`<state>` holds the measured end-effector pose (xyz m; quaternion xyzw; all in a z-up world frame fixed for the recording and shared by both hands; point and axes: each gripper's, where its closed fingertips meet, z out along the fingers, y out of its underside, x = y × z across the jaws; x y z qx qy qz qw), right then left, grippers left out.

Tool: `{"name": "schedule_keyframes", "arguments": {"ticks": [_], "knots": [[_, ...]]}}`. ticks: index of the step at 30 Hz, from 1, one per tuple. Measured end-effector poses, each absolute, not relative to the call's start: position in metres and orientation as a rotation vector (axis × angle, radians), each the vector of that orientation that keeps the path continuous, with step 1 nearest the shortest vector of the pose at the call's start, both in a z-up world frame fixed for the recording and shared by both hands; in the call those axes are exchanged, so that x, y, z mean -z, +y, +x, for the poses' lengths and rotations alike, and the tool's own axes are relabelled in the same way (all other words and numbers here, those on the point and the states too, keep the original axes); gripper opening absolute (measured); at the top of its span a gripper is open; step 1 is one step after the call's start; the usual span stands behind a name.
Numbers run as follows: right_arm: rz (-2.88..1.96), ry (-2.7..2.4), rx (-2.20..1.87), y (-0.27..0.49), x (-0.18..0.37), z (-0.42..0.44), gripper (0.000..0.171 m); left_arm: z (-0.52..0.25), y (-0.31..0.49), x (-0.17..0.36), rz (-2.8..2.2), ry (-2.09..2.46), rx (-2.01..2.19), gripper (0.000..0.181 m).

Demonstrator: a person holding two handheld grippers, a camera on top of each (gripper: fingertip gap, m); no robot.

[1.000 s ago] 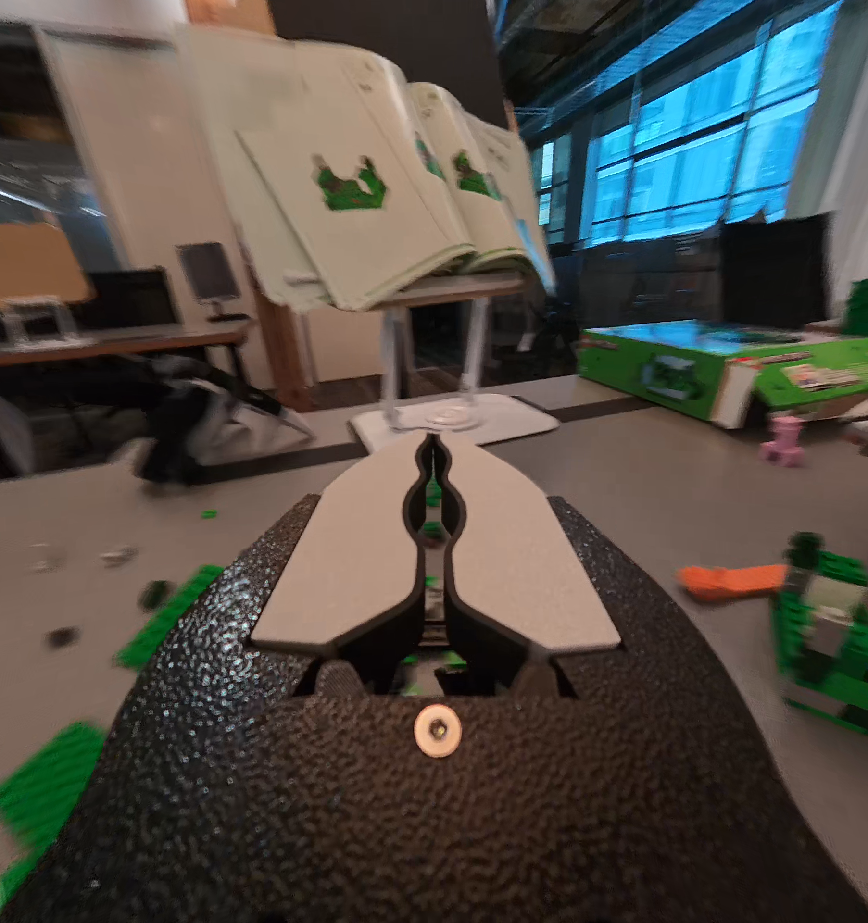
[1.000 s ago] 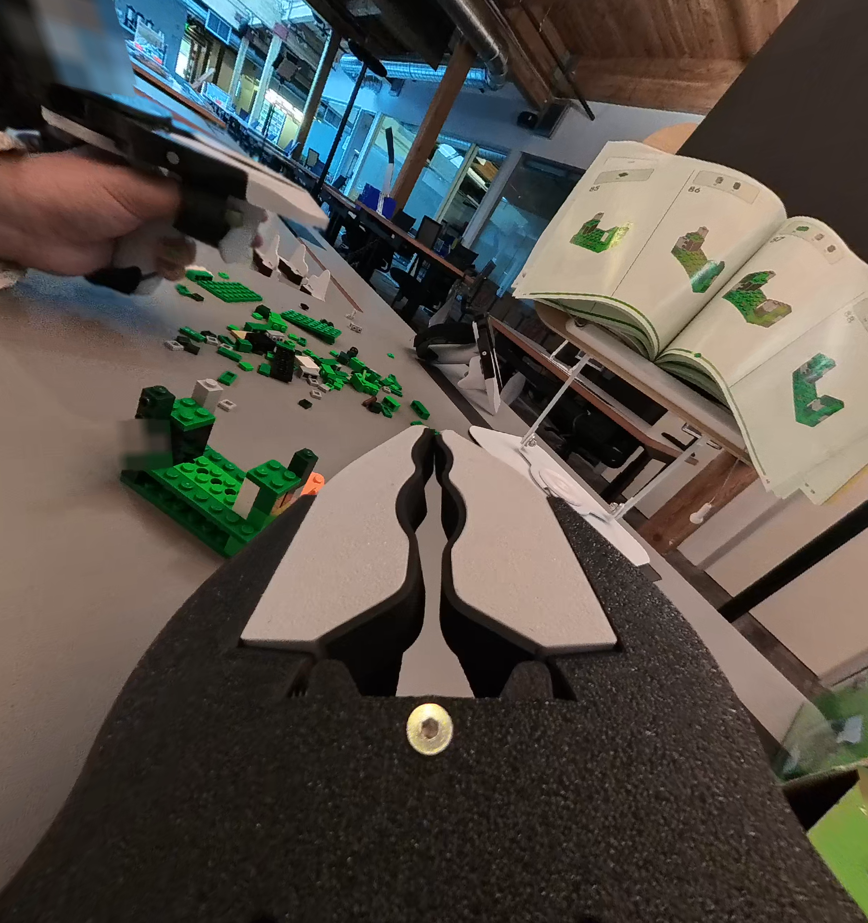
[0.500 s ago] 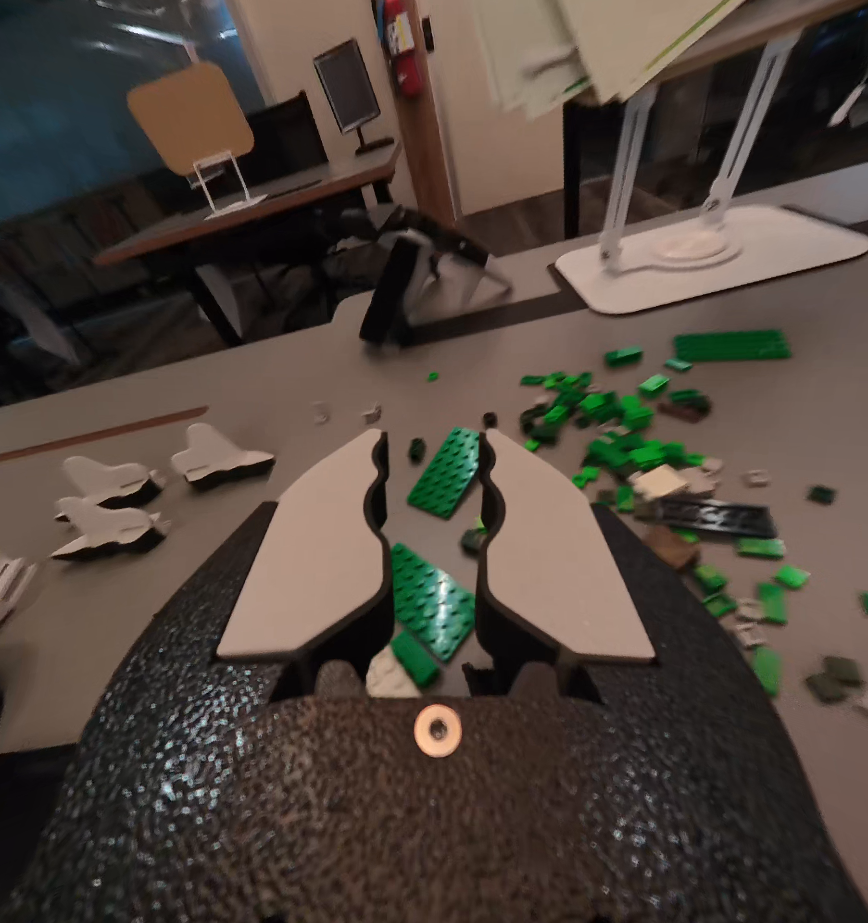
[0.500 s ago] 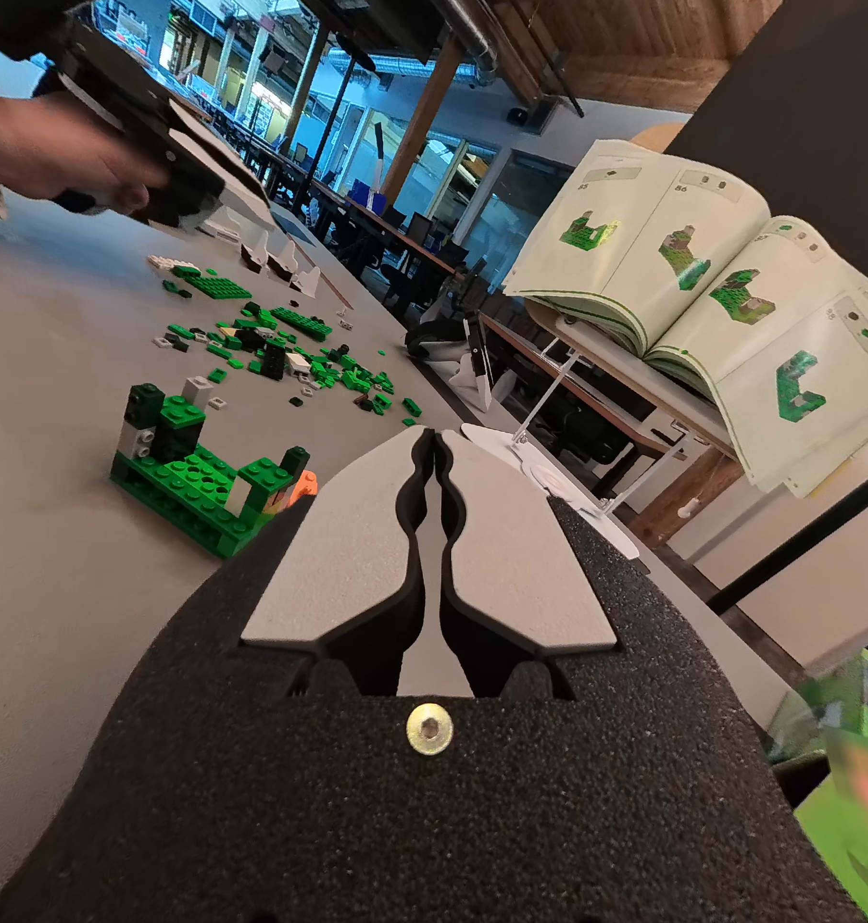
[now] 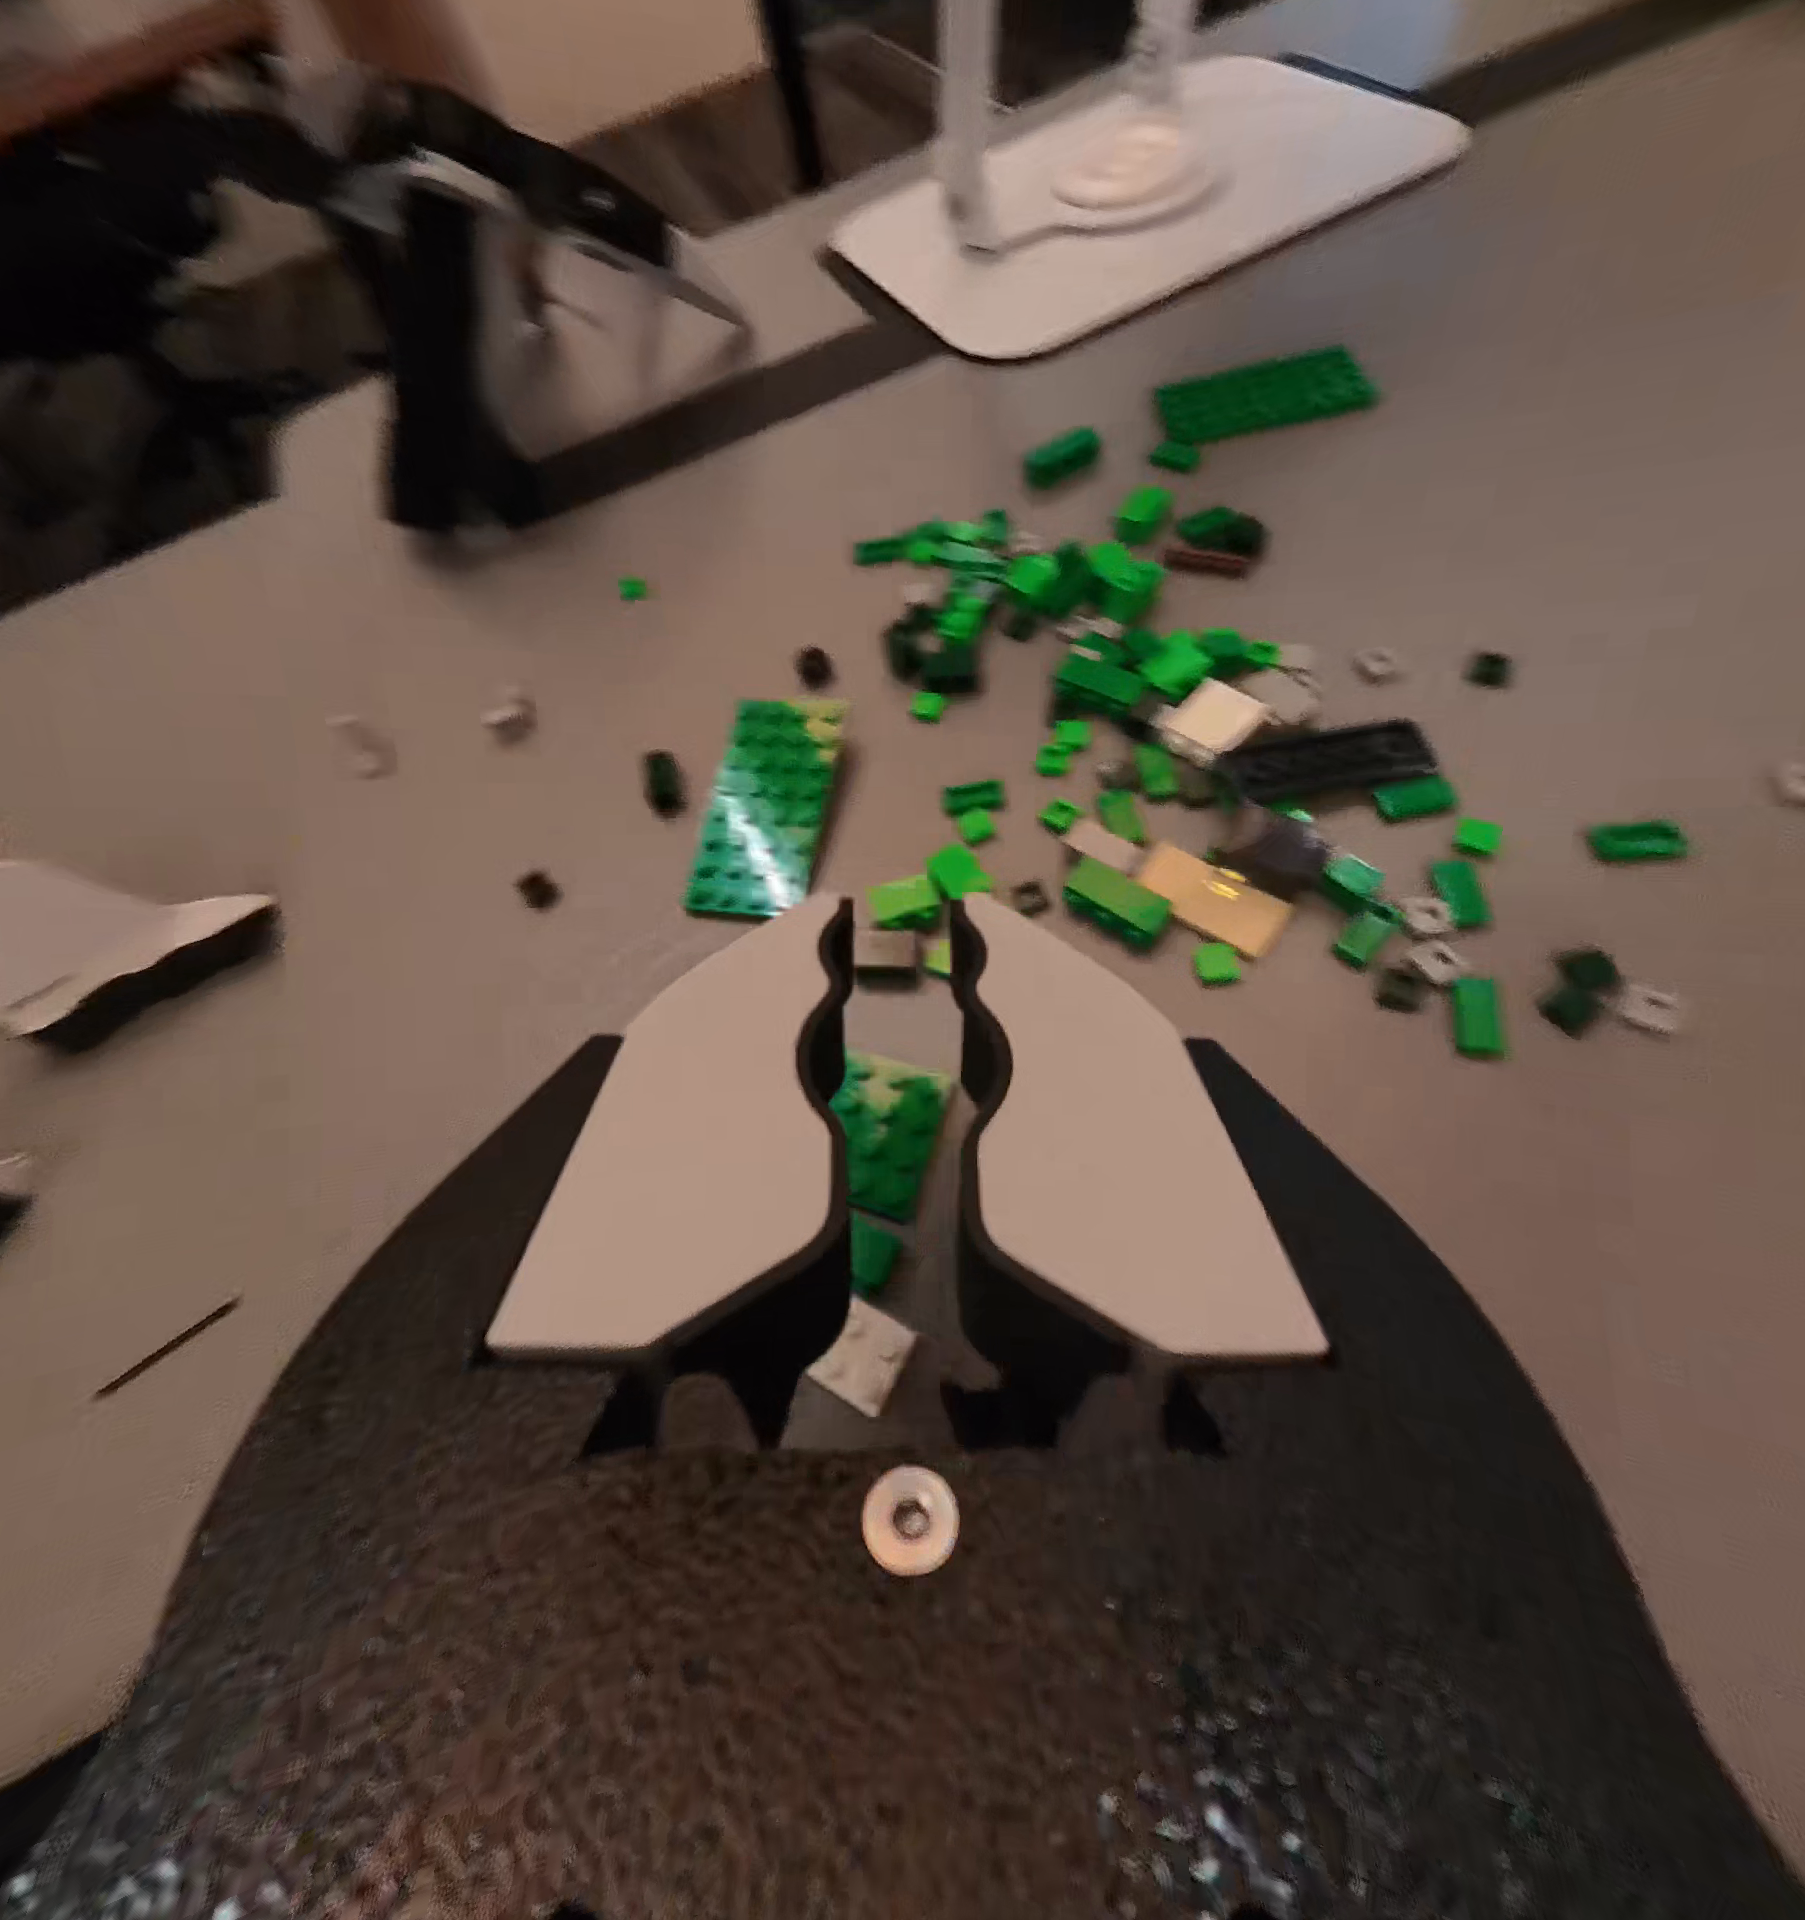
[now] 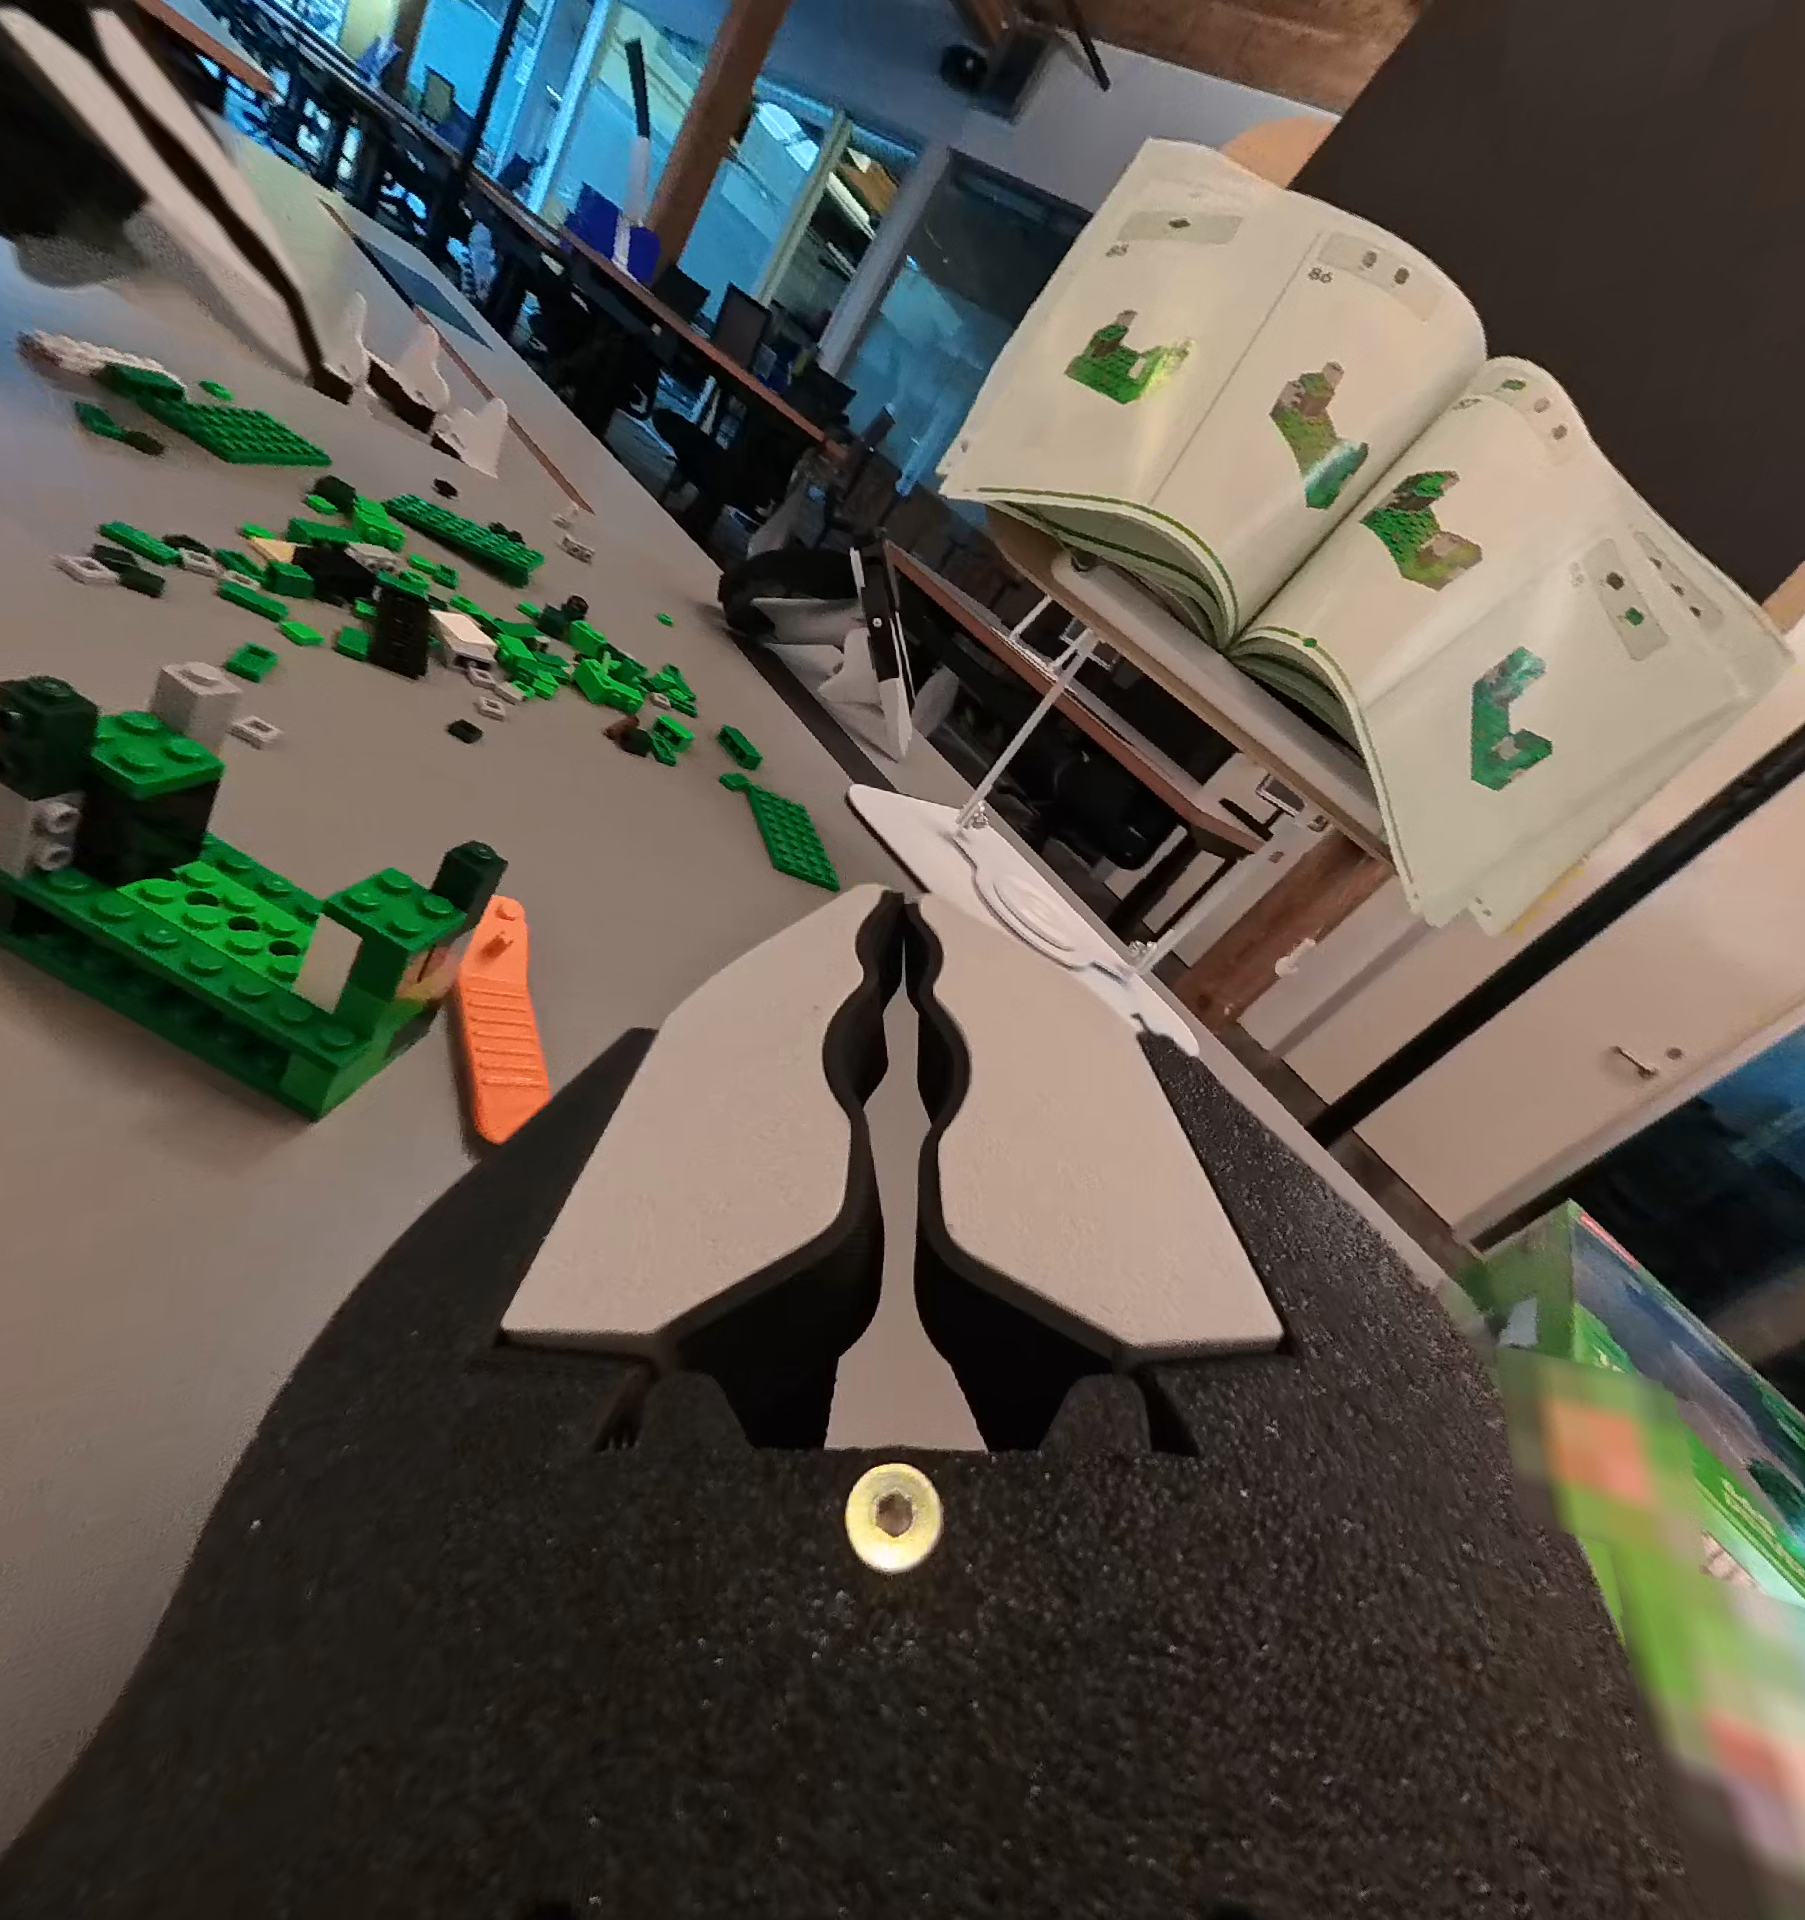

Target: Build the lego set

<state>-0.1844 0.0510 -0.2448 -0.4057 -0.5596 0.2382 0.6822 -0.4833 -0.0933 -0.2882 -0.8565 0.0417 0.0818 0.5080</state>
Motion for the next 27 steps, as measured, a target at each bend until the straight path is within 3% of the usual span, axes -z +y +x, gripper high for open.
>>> {"name": "schedule_keyframes", "arguments": {"ticks": [13,22,27], "knots": [[-1.105,-1.344,-0.533,0.059,0.258,-0.191,0.0,-0.479,-0.078,0.289,-2.034,0.098,-0.385,0.013],[-1.113,-1.774,-0.753,0.032,0.231,-0.296,0.0,-0.494,-0.077,0.251,-1.751,0.117,-0.711,0.008],[-1.265,-2.015,-0.705,0.04,0.247,-0.351,0.012,-0.513,-0.091,0.227,-1.598,-0.023,-0.678,0.007]]}}
